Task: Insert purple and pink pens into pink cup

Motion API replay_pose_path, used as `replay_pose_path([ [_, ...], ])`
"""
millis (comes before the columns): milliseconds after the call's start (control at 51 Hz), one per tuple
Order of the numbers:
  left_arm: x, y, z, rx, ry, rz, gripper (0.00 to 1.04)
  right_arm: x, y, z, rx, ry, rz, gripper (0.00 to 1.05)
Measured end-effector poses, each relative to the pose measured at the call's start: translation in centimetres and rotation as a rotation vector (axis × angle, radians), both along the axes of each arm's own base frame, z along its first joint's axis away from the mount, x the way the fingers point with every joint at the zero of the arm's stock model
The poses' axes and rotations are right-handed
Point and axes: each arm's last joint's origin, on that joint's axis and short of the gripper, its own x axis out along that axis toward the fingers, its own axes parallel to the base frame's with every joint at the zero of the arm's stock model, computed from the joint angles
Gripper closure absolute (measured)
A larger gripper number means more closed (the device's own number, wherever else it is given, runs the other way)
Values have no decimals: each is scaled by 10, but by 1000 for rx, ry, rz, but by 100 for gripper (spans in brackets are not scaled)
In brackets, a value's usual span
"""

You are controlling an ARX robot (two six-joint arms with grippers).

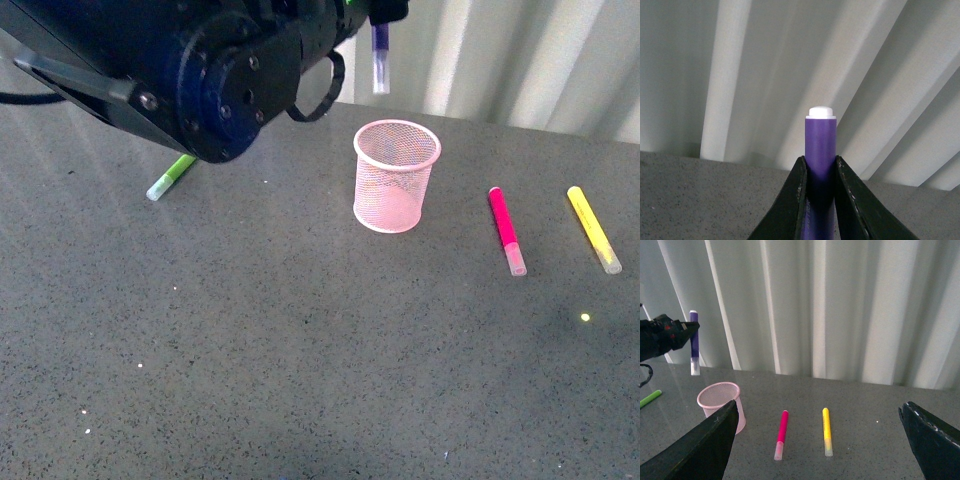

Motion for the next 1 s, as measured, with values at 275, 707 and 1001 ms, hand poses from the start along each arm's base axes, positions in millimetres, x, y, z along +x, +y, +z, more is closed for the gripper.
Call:
replay_pose_path([
  [275, 11, -16, -23, -56, 17, 10, 93, 0, 0, 0, 0, 0, 0, 7],
  [707, 16, -28, -43, -96, 49, 16, 93, 0, 0, 0, 0, 0, 0, 7],
  [1001, 11, -37, -55, -92, 63, -13, 93, 0, 0, 0, 0, 0, 0, 7],
])
